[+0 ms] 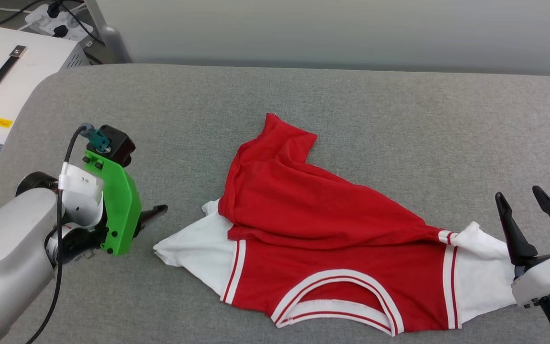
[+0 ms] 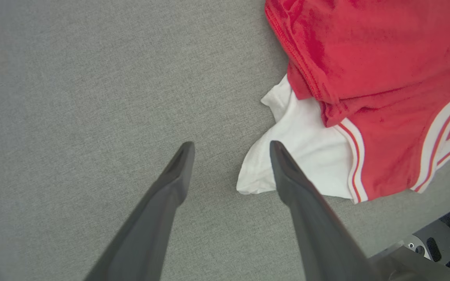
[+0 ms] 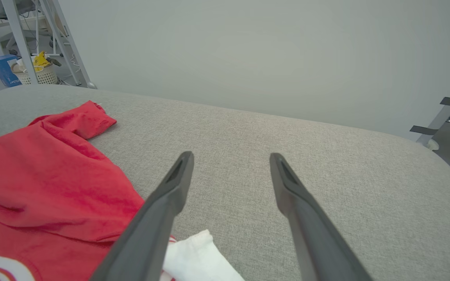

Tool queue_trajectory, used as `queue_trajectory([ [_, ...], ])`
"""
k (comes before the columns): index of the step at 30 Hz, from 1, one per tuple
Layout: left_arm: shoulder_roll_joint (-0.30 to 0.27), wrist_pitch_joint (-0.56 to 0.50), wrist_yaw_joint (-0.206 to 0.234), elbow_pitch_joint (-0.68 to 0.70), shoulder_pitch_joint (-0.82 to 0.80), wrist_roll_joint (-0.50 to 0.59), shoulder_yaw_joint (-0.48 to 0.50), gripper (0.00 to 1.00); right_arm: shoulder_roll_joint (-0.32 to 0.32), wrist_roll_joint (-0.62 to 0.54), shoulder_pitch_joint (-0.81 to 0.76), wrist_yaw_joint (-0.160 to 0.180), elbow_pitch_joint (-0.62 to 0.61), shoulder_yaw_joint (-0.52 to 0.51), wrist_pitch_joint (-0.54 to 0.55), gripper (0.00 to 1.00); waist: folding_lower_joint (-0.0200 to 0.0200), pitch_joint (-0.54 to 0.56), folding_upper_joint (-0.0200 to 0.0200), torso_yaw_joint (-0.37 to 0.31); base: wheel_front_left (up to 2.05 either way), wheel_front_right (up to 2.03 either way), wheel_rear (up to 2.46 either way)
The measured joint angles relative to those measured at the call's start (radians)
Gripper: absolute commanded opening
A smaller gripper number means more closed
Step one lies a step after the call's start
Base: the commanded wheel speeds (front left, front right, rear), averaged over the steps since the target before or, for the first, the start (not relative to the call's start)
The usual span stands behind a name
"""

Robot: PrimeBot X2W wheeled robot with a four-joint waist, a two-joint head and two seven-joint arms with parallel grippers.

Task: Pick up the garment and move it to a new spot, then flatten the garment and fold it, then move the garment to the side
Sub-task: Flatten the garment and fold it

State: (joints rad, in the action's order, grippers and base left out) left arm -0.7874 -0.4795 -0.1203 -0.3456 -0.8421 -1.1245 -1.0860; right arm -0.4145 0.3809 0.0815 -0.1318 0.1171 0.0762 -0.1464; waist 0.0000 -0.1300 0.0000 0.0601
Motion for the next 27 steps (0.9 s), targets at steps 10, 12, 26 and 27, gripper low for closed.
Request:
queue_trajectory([
  [10,0.037,-0.152,-0.003,-0.069,-0.003,-0.091,-0.048,1.00,-0.006,0.010,0.004,0.000,0.002,0.022,0.000,1.00,0.0000,-0.027,0.0000,-0.021,0.00,0.00,0.00],
  [12,0.046,-0.164,-0.003,-0.091,-0.002,-0.091,-0.065,1.00,-0.008,0.012,0.006,0.000,0.003,0.023,0.000,1.00,0.0000,-0.038,0.0000,-0.028,0.00,0.00,0.00],
  [26,0.105,-0.168,-0.007,-0.210,0.016,-0.082,-0.125,1.00,-0.010,0.014,0.043,0.000,0.005,0.028,-0.005,1.00,0.0000,-0.095,0.0000,-0.067,0.00,0.00,0.00],
  [27,0.109,-0.157,-0.007,-0.213,0.017,-0.088,-0.124,0.75,-0.010,0.014,0.043,0.000,0.005,0.028,-0.005,1.00,0.0000,-0.095,0.0000,-0.067,0.00,0.00,0.00],
])
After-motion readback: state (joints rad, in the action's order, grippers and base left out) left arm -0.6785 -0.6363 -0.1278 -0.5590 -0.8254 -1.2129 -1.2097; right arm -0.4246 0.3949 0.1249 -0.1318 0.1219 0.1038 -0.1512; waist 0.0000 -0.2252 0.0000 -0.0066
